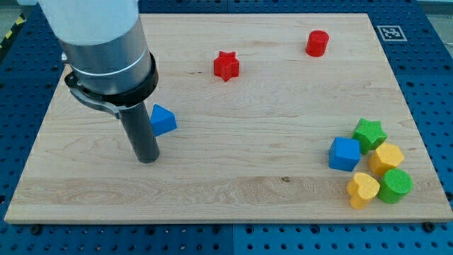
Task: Push the triangle towards the right
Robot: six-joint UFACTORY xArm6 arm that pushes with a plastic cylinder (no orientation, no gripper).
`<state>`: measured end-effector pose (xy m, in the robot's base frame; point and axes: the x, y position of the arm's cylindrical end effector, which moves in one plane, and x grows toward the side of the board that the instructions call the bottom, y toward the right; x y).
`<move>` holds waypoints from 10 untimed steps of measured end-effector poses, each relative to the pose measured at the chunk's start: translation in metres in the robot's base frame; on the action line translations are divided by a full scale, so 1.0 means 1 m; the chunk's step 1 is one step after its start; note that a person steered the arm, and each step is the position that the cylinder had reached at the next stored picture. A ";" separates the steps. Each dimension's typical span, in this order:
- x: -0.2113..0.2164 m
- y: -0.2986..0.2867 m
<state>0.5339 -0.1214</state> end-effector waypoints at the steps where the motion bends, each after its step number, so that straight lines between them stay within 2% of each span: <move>1: 0.000 -0.003; 2: -0.007 -0.030; 3: -0.049 -0.064; 4: -0.059 -0.043; 5: -0.061 0.017; 6: -0.062 0.039; 9: -0.061 0.052; 10: -0.077 0.056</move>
<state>0.4567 -0.0651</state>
